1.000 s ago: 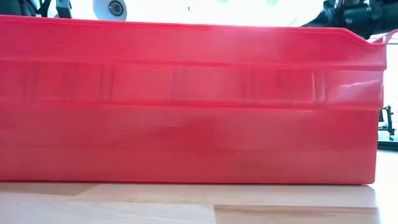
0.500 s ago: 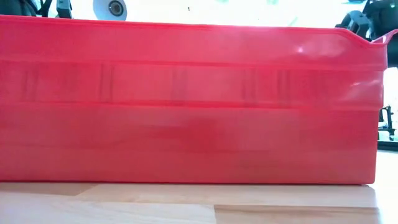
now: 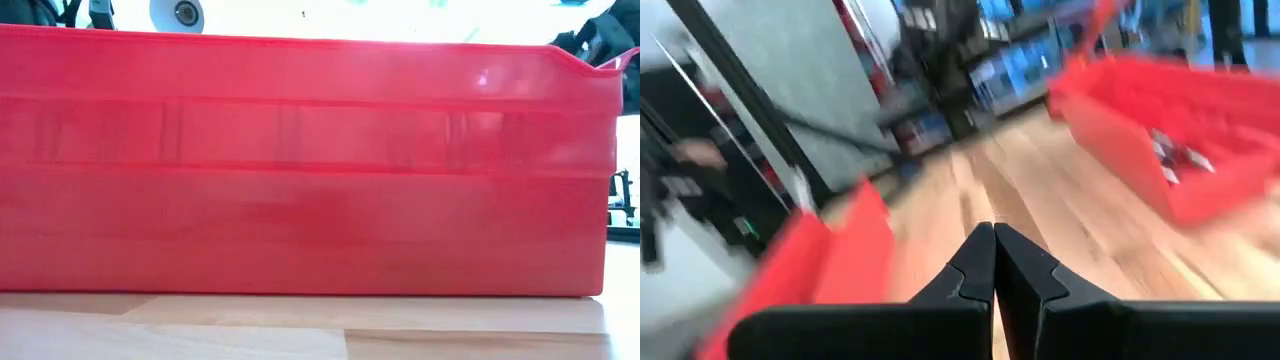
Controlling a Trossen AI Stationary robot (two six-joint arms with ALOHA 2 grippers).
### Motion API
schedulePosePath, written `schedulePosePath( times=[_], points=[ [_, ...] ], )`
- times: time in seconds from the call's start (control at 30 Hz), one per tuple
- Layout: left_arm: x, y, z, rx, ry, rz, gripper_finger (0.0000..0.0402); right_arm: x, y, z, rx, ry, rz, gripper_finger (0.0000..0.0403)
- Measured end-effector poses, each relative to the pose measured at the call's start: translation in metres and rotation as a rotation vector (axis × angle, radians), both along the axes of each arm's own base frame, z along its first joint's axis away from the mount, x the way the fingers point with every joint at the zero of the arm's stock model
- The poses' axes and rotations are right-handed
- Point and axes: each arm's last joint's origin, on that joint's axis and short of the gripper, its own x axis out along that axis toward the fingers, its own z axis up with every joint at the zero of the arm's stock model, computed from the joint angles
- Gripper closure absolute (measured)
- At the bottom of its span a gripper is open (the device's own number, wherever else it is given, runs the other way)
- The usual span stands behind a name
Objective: Sort batteries
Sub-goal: Return to Home Position
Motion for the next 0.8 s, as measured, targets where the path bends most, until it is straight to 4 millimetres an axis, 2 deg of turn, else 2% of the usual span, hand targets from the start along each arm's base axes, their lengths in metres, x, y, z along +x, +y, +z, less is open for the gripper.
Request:
schedulePosePath(
  times=[0.23,0.5,0.8],
  points=[
    [-0.006,-0.002,-0.004,-0.015,0.041,0.000,0.0401,-0.006,-0.002,-0.031,-0.088,0.334,-0.015,0.0403],
    [-0.015,-0.005,-0.023,-0.075,0.205,0.002,0.0401,-0.006,-0.002,-0.033,-0.062,0.368,0.004,0.0403],
    [-0.016,-0.006,-0.024,-0.074,0.206,-0.013,0.0401,-0.006,-0.001,-0.030,-0.066,0.341,0.007,0.0403]
  ],
)
